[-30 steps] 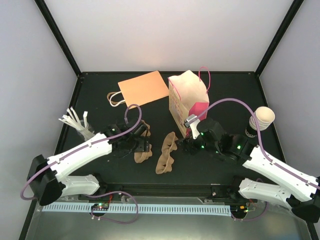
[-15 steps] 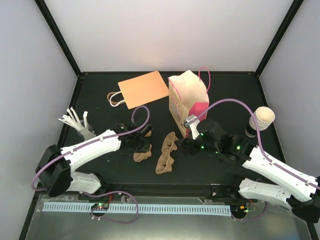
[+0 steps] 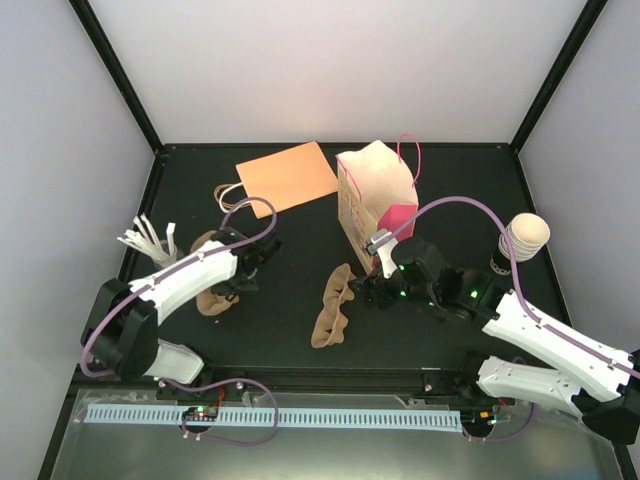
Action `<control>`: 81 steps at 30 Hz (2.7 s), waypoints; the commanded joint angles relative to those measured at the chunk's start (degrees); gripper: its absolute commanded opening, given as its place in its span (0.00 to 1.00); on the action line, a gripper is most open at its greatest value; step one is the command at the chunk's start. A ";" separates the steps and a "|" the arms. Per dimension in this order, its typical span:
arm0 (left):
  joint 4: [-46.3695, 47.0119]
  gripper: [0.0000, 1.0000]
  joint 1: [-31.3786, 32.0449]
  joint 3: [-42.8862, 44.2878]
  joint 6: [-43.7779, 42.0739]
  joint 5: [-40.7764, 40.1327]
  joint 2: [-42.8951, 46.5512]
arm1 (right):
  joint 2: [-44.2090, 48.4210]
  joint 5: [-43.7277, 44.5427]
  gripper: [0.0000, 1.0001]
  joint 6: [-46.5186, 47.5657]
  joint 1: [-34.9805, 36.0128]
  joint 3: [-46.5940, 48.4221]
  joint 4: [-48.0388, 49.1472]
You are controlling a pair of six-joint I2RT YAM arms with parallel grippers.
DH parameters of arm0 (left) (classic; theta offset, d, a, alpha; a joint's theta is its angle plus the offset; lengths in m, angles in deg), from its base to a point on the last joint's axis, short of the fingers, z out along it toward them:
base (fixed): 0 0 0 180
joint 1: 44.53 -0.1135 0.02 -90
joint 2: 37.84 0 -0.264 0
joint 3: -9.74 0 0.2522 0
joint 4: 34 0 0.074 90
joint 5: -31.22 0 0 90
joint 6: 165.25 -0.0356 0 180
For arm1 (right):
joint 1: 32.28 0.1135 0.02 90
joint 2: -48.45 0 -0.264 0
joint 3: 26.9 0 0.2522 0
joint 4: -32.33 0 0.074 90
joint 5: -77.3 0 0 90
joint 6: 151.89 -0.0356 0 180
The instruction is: Pack the takeout coffee
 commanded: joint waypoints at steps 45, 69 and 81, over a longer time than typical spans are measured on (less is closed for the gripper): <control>35.24 0.78 20.27 -3.06 -12.19 35.34 1.38 | 0.09 2.07 0.86 -0.72 0.37 -5.47 2.29; 24.82 0.79 21.47 2.14 -8.36 27.70 9.81 | 11.38 1.81 0.85 6.74 0.30 -12.18 8.66; 21.74 0.85 6.96 -5.32 -13.59 29.34 27.83 | -3.64 -13.87 0.96 27.83 0.56 -9.69 7.57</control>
